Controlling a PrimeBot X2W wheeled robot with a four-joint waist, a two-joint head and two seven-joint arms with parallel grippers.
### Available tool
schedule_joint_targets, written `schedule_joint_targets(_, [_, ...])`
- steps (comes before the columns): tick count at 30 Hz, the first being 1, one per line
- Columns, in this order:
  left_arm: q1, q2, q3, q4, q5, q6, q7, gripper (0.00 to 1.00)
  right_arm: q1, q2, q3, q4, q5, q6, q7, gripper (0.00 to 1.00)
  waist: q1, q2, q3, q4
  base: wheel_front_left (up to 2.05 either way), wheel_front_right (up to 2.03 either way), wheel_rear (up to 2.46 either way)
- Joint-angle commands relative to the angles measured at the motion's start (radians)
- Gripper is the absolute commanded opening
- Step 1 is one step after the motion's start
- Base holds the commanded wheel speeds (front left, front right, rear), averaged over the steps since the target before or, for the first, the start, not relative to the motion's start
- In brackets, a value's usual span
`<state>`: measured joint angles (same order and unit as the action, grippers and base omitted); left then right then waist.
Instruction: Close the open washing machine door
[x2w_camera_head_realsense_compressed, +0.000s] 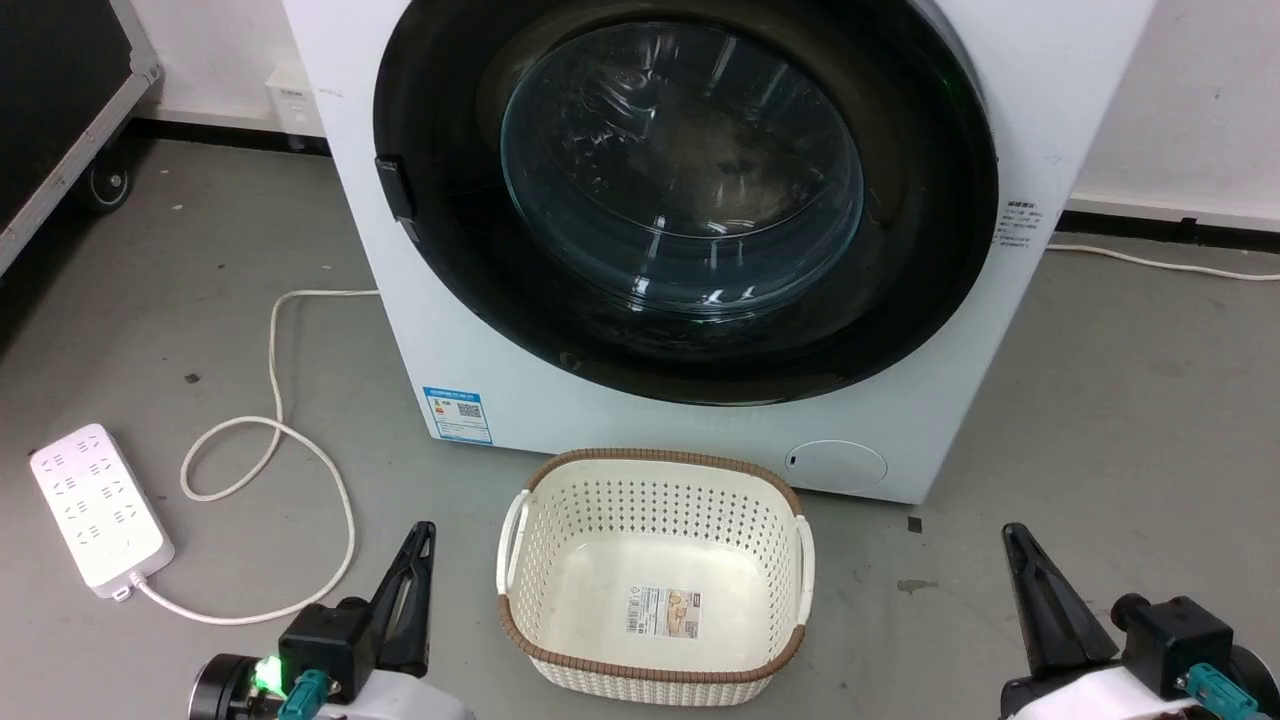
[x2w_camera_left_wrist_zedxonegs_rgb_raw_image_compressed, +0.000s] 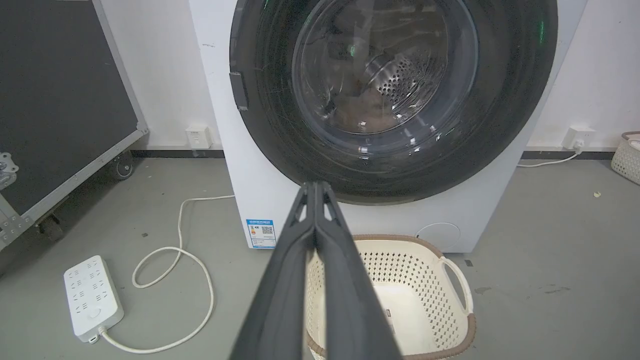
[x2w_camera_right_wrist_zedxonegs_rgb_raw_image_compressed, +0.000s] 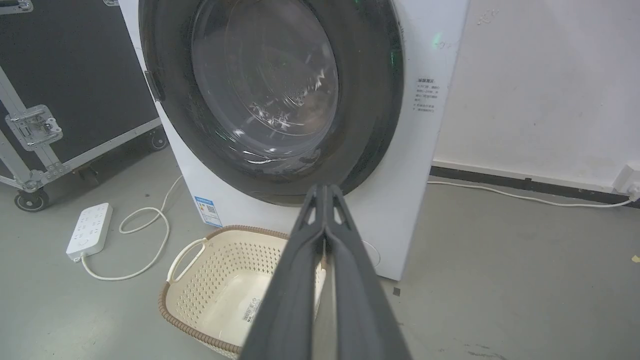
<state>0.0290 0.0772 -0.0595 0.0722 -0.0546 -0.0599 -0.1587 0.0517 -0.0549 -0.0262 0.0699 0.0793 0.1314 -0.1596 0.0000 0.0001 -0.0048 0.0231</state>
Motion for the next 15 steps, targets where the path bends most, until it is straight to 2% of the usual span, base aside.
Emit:
schedule_joint_targets(1, [-0.009, -0.002, 0.003, -0.006, 0.005, 0.007, 0.005, 0.00, -0.014, 0.002, 0.002, -0.008, -0.005, 0.000, 0.005, 0.00, 0.0000, -0.0001, 0.000, 0.000, 0.00, 0.00, 0.00])
schedule_joint_targets(15, [-0.013, -0.007, 0.013, -0.018, 0.014, 0.017, 0.033, 0.00, -0.021, 0.002, 0.006, -0.019, -0.018, 0.000, 0.034, 0.00, 0.0000, -0.0001, 0.001, -0.004, 0.00, 0.00, 0.00])
